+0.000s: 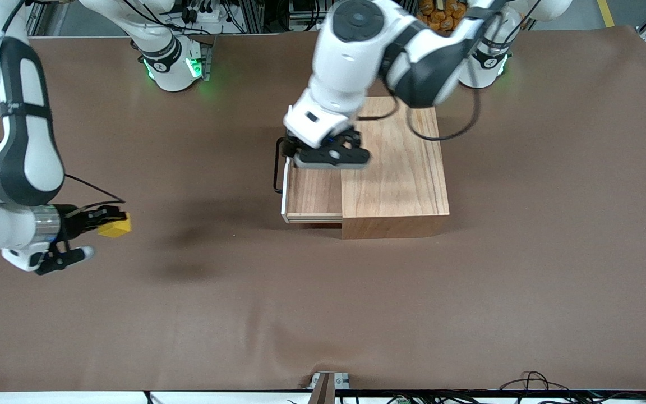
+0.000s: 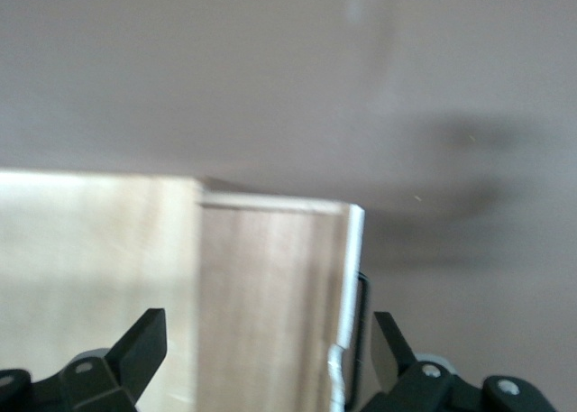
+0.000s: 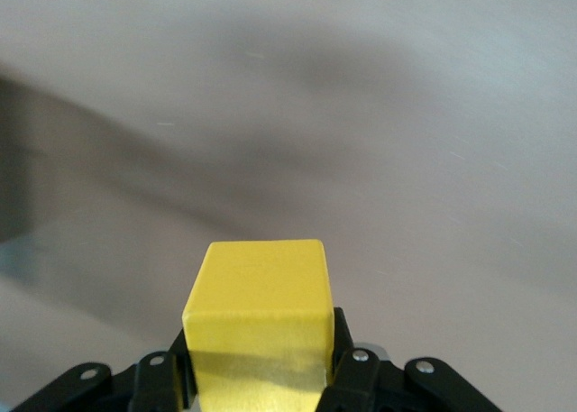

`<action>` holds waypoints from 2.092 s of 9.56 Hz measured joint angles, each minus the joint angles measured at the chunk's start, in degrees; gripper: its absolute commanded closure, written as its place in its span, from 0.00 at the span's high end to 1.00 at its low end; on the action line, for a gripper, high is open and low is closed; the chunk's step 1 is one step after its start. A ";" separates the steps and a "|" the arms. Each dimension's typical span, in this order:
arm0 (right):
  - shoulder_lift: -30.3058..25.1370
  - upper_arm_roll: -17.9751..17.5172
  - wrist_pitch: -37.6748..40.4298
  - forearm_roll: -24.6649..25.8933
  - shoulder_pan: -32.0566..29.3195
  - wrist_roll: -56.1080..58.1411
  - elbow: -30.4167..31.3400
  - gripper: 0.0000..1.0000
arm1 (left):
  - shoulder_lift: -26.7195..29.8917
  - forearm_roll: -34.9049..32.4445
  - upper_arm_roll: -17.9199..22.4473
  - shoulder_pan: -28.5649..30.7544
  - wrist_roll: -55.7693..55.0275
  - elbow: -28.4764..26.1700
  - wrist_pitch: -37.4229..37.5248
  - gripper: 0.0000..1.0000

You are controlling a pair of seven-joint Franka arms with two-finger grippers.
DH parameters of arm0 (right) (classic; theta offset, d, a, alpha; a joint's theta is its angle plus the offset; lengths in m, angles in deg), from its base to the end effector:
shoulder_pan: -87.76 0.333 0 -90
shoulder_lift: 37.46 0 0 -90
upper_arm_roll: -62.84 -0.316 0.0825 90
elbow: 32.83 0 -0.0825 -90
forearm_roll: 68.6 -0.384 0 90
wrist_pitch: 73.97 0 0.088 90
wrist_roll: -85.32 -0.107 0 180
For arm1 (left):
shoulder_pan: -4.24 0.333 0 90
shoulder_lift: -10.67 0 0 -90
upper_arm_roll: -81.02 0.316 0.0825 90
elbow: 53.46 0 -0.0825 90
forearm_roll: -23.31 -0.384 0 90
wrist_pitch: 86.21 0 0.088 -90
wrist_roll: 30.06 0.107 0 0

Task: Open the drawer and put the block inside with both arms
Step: 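Carry the cube over the drawer with the right gripper while the left gripper withdraws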

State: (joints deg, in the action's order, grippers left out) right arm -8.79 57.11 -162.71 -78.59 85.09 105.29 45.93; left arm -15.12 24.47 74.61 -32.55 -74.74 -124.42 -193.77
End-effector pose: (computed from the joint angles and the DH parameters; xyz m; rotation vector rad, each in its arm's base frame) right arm 0.6633 0.0427 0.4086 -2.7956 -0.5273 0.4127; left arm 0.5275 -0.4735 0.5314 2.9566 0.0677 0.1353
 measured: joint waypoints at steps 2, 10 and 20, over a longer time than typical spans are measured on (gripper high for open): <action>0.10 -7.38 0.29 -0.08 2.20 -9.35 -1.40 0.00 | 2.24 0.01 0.10 6.84 8.96 -0.05 4.97 1.00; 2.18 -14.77 -8.53 -1.27 23.32 -49.26 -1.57 0.00 | 13.15 0.42 -2.71 35.63 36.20 -2.13 23.31 1.00; 8.43 -14.25 -17.19 2.18 29.29 -55.67 4.53 0.86 | 27.41 -1.68 8.07 33.64 40.00 -15.27 26.63 1.00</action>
State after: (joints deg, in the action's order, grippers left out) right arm -0.36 42.85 -179.89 -76.41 114.38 49.61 50.45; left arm 12.29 22.79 82.68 1.09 -34.73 -139.69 -167.14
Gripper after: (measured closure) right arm 0.441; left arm 0.000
